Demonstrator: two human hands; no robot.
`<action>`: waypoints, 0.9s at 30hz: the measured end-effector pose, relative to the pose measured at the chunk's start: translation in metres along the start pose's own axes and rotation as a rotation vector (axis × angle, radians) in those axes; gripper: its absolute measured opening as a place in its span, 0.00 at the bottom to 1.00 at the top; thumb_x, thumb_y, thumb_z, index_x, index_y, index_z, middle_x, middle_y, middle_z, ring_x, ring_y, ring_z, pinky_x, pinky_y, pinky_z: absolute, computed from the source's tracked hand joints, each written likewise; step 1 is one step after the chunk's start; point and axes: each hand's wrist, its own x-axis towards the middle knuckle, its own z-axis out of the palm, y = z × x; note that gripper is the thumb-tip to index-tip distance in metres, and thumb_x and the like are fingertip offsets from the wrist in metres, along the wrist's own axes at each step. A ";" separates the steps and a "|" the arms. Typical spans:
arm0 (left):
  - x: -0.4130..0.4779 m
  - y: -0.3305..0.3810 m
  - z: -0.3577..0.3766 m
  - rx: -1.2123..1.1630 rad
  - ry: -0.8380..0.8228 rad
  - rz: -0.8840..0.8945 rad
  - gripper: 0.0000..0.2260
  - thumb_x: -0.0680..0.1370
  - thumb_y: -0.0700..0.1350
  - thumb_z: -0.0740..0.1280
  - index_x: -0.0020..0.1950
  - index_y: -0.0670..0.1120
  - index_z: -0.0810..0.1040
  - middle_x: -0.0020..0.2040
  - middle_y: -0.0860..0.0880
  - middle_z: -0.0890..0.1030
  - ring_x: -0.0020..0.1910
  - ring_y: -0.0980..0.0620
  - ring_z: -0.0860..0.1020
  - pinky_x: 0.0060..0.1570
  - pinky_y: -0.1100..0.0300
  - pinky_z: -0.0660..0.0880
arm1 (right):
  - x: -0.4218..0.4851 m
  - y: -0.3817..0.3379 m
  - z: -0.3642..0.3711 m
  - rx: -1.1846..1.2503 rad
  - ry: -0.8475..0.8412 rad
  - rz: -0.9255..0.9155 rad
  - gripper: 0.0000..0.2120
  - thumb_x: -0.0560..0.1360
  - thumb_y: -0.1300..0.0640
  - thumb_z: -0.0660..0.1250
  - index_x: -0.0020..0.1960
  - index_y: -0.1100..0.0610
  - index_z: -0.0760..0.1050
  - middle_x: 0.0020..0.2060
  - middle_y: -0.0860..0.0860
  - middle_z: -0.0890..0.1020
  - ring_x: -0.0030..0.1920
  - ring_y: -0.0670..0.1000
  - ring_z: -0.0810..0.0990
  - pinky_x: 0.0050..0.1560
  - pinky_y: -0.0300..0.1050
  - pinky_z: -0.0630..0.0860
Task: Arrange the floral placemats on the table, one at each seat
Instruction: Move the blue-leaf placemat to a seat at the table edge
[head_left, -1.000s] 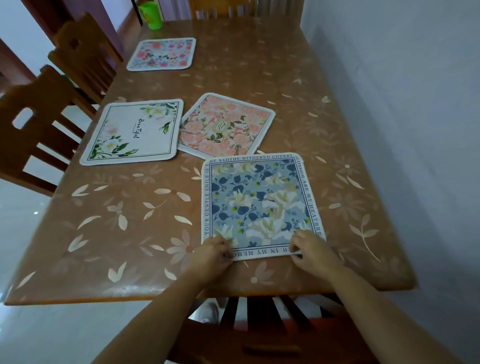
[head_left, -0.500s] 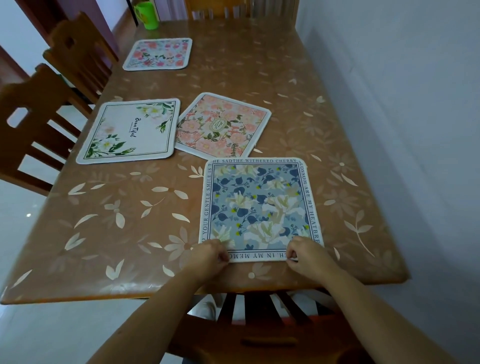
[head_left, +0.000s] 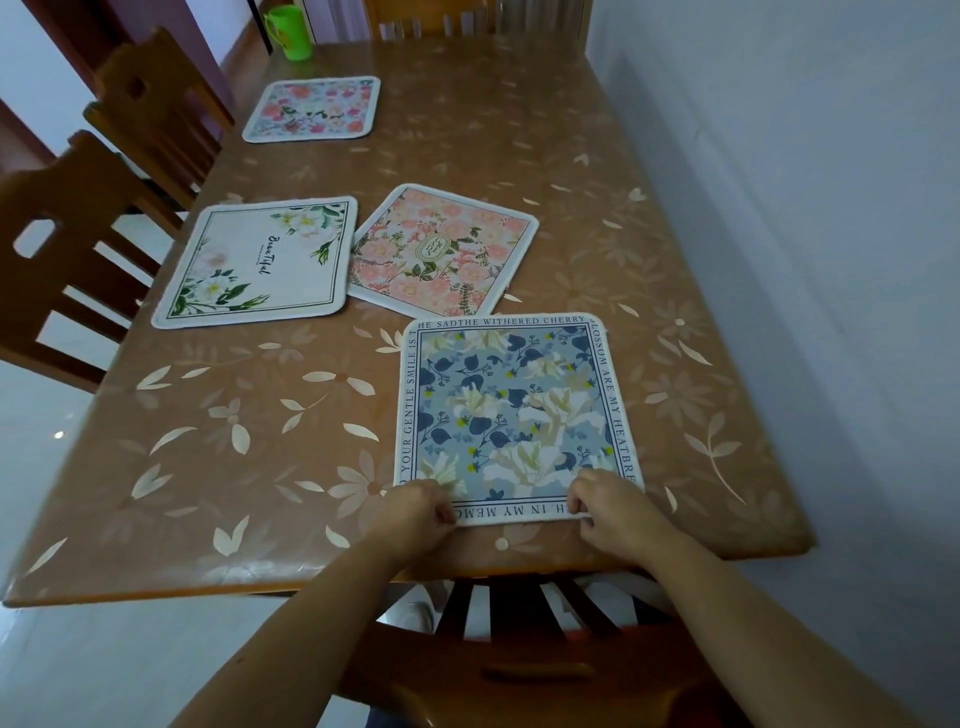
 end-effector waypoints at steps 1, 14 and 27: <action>0.000 0.000 0.000 0.001 0.004 0.002 0.05 0.72 0.43 0.67 0.45 0.47 0.82 0.50 0.48 0.81 0.49 0.49 0.77 0.49 0.60 0.71 | 0.000 0.000 0.000 0.000 0.000 0.003 0.08 0.69 0.64 0.61 0.47 0.55 0.73 0.49 0.51 0.75 0.52 0.51 0.71 0.53 0.45 0.70; 0.003 -0.004 0.005 -0.026 0.035 0.019 0.04 0.70 0.44 0.70 0.42 0.44 0.80 0.48 0.45 0.79 0.49 0.48 0.75 0.45 0.62 0.67 | 0.000 0.004 0.003 0.087 0.047 0.002 0.05 0.69 0.61 0.64 0.44 0.55 0.73 0.46 0.50 0.75 0.50 0.51 0.72 0.50 0.43 0.69; 0.019 -0.006 0.038 0.235 -0.021 0.116 0.27 0.78 0.58 0.53 0.73 0.57 0.42 0.75 0.49 0.38 0.72 0.47 0.34 0.70 0.44 0.38 | 0.020 -0.006 0.029 -0.139 0.036 0.007 0.27 0.78 0.45 0.54 0.73 0.44 0.47 0.75 0.49 0.42 0.74 0.55 0.38 0.71 0.60 0.39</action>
